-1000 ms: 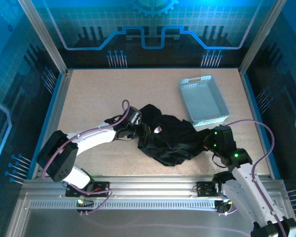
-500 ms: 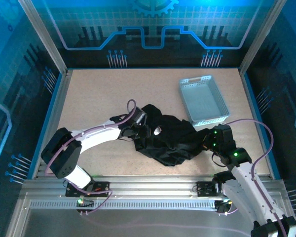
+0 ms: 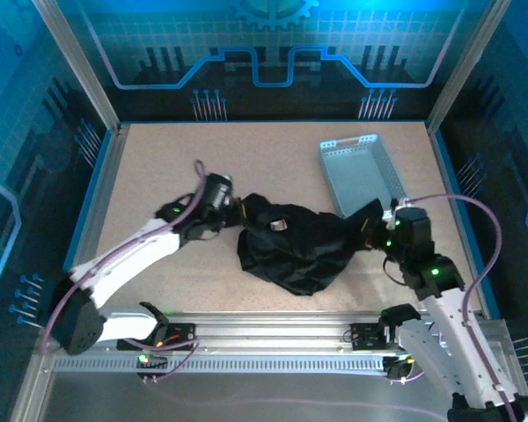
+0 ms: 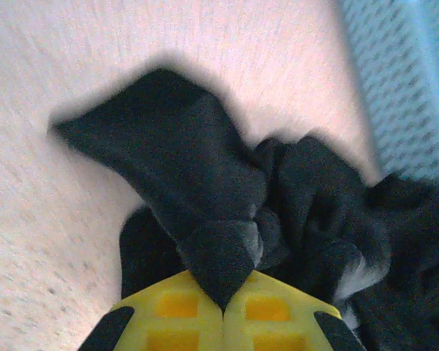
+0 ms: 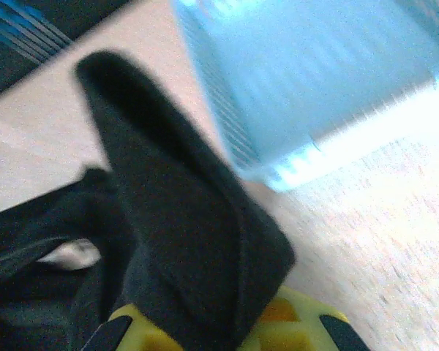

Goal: Fold the inside-out t-shirt

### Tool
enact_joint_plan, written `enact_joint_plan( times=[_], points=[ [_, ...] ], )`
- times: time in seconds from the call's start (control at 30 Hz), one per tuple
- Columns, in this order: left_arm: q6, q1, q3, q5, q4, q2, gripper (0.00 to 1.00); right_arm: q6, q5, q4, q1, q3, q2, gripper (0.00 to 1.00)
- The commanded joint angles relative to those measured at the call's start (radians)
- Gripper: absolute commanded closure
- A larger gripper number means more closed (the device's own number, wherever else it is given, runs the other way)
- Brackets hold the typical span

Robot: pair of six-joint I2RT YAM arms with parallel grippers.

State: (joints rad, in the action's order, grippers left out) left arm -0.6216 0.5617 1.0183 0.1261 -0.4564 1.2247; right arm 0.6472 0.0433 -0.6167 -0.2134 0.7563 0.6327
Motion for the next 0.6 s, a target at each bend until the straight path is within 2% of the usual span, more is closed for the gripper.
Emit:
enact_joint_plan(
  times=[0.0,0.13,0.27,0.37,0.43,0.5,0.57],
  points=[
    [0.146,-0.026,0.198,0.075,-0.034,-0.143,1.0,-0.107,-0.128,0.128,0.015,0.191,0.014,1.0],
    [0.226,-0.026,0.41,0.039,0.001,-0.251,1.0,-0.122,-0.246,0.223,0.013,0.379,0.035,1.0],
    [0.265,-0.025,0.437,0.007,0.024,-0.32,1.0,-0.132,-0.282,0.298,0.013,0.425,-0.002,1.0],
    [0.259,-0.028,0.352,0.209,-0.082,-0.323,1.0,-0.125,-0.242,0.279,0.012,0.31,-0.036,1.0],
    [0.173,-0.056,0.239,0.378,-0.178,-0.317,1.0,-0.094,-0.153,0.209,0.012,0.172,-0.065,1.0],
    [0.05,-0.13,0.112,0.377,-0.251,-0.316,1.0,-0.026,-0.079,0.125,0.012,0.017,-0.088,1.0],
    [-0.065,-0.228,-0.034,0.224,-0.255,-0.327,1.0,0.054,-0.095,0.086,0.008,-0.141,-0.113,1.0]
  ],
)
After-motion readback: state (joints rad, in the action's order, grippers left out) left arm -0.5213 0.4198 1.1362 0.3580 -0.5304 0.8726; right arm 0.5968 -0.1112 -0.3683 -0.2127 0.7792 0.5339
